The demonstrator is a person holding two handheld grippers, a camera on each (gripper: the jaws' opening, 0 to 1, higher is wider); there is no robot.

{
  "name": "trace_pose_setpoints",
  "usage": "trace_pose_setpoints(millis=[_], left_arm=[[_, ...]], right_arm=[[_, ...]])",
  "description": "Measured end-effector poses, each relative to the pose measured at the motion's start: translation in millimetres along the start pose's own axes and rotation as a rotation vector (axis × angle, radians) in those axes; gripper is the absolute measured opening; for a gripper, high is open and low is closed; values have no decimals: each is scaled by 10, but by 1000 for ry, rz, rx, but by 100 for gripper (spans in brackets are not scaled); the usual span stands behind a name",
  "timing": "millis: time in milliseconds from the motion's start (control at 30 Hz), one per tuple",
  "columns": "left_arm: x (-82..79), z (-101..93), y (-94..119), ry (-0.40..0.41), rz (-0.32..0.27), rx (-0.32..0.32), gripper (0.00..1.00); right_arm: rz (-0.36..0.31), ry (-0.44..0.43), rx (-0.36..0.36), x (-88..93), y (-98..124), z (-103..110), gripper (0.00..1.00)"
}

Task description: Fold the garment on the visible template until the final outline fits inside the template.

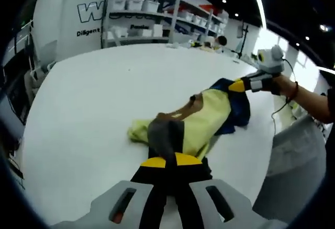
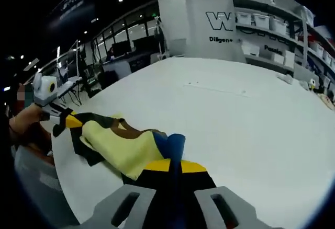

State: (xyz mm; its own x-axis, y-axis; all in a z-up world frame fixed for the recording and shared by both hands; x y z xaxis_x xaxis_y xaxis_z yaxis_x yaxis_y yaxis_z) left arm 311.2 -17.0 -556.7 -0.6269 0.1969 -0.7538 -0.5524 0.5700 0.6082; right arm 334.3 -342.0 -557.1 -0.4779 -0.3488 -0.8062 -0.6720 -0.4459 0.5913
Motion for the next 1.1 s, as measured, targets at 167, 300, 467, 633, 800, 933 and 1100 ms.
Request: trace_pose_setpoints(millis=[167, 300, 467, 633, 800, 933, 1100], left_arm=[[-112, -33, 113, -9, -19, 0, 0], [-206, -34, 189, -17, -27, -12, 0], [-339, -19, 268, -28, -44, -12, 0], [-524, -11, 340, -26, -78, 10, 0], [-729, 10, 406, -45, -96, 13, 0], [-916, 113, 412, -57, -97, -12, 0], [-1125, 220, 368, -66, -85, -39, 0]], right_arm=[[28, 92, 12, -62, 71, 57, 0], [25, 128, 9, -136, 136, 82, 0], [-9, 144, 16, -283, 238, 75, 0], [-58, 133, -2, -469, 291, 72, 0], [-101, 134, 9, -660, 306, 8, 0], [-125, 128, 13, -831, 259, -82, 0], [-141, 159, 6, -1015, 142, -184, 0]])
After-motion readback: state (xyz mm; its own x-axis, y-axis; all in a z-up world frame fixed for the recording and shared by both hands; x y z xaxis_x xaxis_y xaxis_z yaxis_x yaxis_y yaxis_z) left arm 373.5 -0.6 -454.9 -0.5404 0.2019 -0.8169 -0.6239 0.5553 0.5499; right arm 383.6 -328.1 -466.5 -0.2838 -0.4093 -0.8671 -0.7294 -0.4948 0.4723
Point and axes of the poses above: the point that each gripper's makers call its tool centre point, and the gripper's own axes: y roughly backward along the fingers, z roughly to its left, x roughly out of its underside, the point moved 8 cm from there along y, roughly backward along the fingers, and after that the axes turned 8 degrees about y, right-handed, at the moved point
